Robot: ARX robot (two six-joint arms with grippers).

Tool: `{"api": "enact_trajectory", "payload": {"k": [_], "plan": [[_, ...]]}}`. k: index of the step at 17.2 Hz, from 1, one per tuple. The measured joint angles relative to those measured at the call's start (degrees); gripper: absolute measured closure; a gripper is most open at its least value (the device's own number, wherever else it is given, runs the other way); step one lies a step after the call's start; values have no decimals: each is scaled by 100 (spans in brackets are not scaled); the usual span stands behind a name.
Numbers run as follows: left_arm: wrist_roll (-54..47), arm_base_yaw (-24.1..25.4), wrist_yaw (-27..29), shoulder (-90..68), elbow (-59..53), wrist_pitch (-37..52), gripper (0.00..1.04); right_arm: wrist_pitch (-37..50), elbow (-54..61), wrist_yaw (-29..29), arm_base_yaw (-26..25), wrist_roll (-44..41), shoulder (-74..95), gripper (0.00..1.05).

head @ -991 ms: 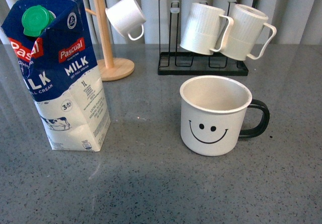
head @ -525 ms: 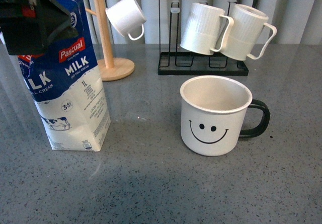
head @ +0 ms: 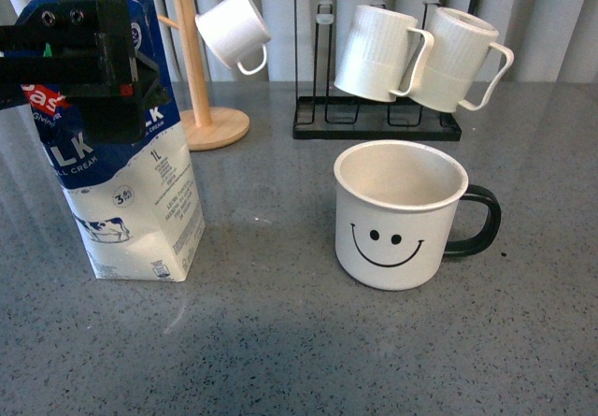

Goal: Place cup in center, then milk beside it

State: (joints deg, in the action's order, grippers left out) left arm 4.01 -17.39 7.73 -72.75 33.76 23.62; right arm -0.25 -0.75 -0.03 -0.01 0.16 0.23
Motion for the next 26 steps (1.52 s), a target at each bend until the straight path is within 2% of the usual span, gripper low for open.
{"api": "enact_trajectory", "payload": {"k": [1,2,4,5,7,10,14,17,26], "plan": [[-2,-4,17,-28,0,-2,7,0,0,0,0,0,0,7],[-35,-7,68,-28,0,-13,12,0,0,0,0,2,0,7],[-72,-37,74,-26,2,-28,39,0,0,0,0,2,0,7],[-87,-37,92,-26,2,2,48,0,0,0,0,2,0,7],[-136,-48,127,9,4,-20,73,0,0,0,0,2,0,7],[-149,-199,173,227,4,-210,93,0,0,0,0,0,0,7],[-146,-601,603,560,140,-297,99,0,0,0,0,2,0,7],[-116,-955,1021,514,315,48,100,0,0,0,0,2,0,7],[417,-1766,1731,-719,616,938,100,0,0,0,0,0,0,7]]}}
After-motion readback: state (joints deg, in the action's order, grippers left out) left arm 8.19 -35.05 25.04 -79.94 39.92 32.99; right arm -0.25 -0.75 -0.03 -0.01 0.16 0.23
